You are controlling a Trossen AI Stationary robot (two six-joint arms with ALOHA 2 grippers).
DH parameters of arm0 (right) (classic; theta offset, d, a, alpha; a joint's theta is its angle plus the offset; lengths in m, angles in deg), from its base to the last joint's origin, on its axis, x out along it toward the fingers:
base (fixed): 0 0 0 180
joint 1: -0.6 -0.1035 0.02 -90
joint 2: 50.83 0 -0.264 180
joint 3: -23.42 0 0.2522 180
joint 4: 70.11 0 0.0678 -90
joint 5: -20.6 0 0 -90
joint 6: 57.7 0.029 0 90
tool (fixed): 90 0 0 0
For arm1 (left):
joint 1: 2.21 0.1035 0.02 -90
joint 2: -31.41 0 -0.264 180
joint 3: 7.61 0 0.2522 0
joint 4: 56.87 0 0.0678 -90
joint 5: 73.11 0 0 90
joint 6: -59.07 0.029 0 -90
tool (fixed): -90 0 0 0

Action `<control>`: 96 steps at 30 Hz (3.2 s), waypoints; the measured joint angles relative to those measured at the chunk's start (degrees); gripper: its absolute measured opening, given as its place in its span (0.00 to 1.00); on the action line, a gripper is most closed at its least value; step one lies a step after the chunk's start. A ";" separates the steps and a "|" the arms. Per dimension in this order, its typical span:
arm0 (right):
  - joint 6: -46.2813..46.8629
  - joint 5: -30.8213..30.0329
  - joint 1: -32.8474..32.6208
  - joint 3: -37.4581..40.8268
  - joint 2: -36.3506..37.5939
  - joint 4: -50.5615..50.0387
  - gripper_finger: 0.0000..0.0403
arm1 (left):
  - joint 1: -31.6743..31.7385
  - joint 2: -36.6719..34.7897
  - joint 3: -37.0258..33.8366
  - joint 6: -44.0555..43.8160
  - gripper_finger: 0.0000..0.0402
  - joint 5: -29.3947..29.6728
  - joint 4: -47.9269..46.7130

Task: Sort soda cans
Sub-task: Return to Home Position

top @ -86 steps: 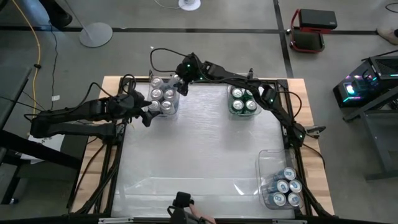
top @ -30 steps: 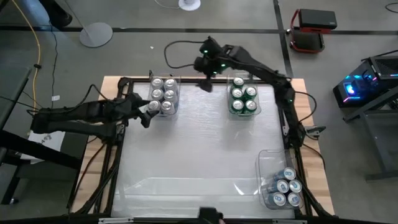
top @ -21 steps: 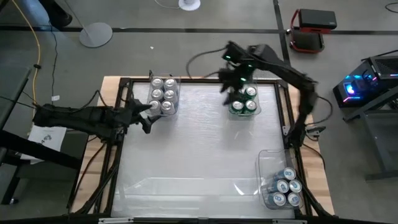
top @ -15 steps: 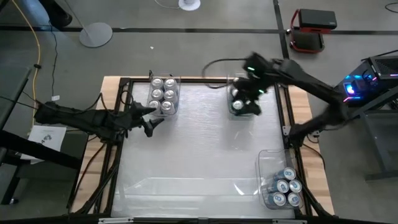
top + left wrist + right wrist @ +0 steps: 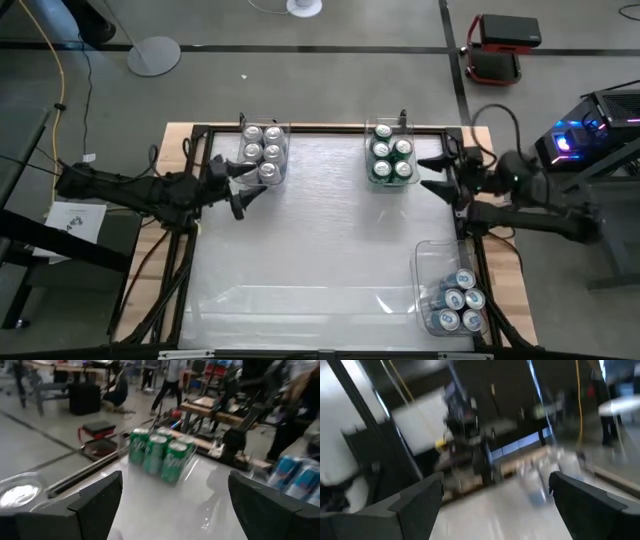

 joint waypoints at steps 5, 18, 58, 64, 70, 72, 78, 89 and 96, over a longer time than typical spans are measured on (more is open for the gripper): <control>-0.46 -0.76 -0.54 14.98 5.95 16.79 0.87 | 1.98 0.00 0.00 2.36 0.85 -3.86 3.13; -8.00 -2.59 -1.19 31.97 4.70 41.93 0.87 | 7.00 -0.15 -0.76 3.76 0.85 -3.93 3.02; 6.54 -15.78 -8.76 34.77 4.51 23.31 0.87 | 11.46 -31.32 -26.18 9.81 0.85 -23.47 16.26; 3.96 -13.82 -8.91 34.77 4.47 22.79 0.87 | 11.46 -31.34 -27.61 10.06 0.85 -23.78 16.01; -3.09 -13.85 -8.91 34.77 4.50 25.34 0.87 | 11.46 -32.71 -27.61 11.30 0.85 -22.92 10.42; -3.42 -14.08 -8.91 34.79 4.48 26.13 0.87 | 11.46 -33.66 -27.61 10.94 0.85 -23.01 8.84; -4.78 -12.26 -8.91 34.79 4.50 26.54 0.87 | 11.37 -35.89 -27.61 9.31 0.85 -25.46 4.73; -9.96 -9.54 -11.23 34.79 4.47 26.71 0.87 | 11.35 -33.52 -28.83 7.36 0.85 -28.04 3.35; -12.25 -9.53 -14.86 34.79 4.58 30.44 0.87 | 11.35 -31.56 -28.83 7.34 0.85 -27.77 3.34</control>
